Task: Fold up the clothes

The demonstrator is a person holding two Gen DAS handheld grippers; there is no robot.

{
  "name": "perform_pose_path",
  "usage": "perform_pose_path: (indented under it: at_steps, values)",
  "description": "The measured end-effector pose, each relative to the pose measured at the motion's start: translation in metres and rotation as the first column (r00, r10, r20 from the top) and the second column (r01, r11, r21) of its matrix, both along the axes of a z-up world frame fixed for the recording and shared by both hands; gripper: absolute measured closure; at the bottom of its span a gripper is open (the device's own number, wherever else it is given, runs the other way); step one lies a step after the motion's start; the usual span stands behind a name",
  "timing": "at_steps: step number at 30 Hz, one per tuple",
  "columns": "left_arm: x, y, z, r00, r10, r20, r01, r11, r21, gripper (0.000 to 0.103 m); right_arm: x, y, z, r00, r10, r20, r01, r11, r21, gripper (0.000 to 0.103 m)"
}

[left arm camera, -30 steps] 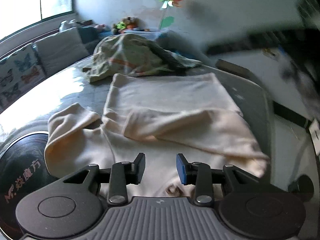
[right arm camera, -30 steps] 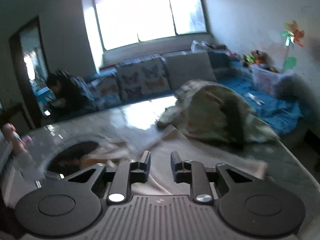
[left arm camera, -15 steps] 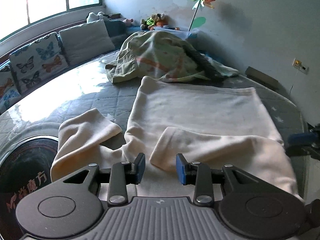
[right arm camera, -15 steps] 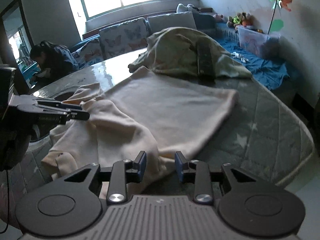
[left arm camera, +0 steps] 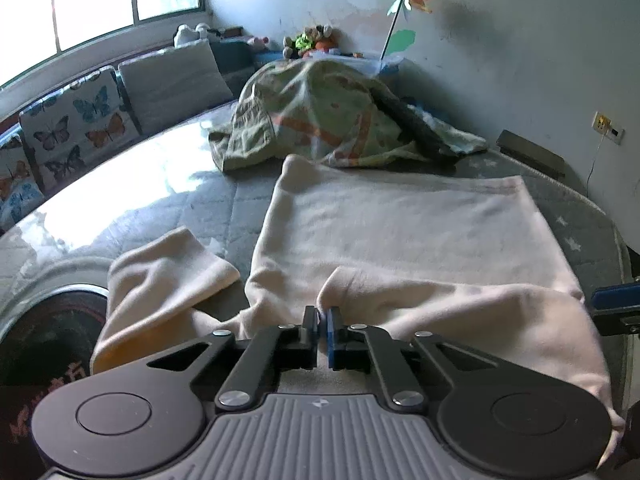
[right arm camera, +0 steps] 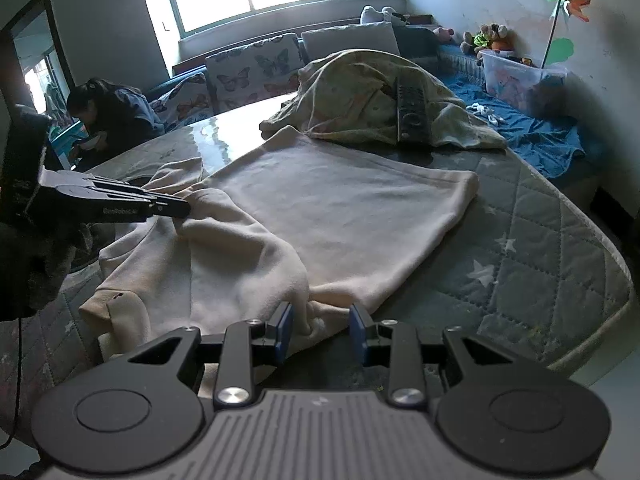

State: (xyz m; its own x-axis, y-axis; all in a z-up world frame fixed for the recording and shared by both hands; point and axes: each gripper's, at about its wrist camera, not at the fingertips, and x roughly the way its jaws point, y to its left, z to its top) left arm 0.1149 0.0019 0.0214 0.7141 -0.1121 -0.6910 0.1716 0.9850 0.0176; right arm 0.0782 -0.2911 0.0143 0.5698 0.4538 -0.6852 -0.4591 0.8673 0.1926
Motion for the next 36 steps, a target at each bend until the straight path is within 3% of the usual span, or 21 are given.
perform_pose_path:
  at_steps: [11,15,24,31,36]
  values:
    - [-0.033,-0.005,0.078,0.983,-0.034,0.183,0.039,0.999,-0.023,0.099,0.007,0.005,-0.005,1.000,-0.002,-0.005,0.002,1.000,-0.005,0.072]
    - [-0.038,-0.010,0.091,0.977,-0.050,0.209,0.050,0.999,0.003,0.099,0.004,0.005,0.001,1.000,0.003,0.008,-0.003,1.000,-0.004,0.072]
    - [-0.018,0.009,0.033,0.998,0.046,0.042,-0.048,0.998,0.043,0.099,-0.029,0.017,0.013,0.994,0.112,0.012,-0.112,0.994,0.002,0.072]
    - [-0.025,0.011,0.021,1.000,0.019,0.008,-0.020,0.998,0.057,0.098,-0.057,0.042,0.006,0.973,0.230,0.007,-0.229,0.973,-0.037,0.072]
    - [-0.022,0.023,-0.002,0.997,0.057,-0.057,-0.053,0.996,0.068,0.089,-0.060,0.050,-0.004,0.964,0.263,-0.030,-0.265,0.961,-0.083,0.072]
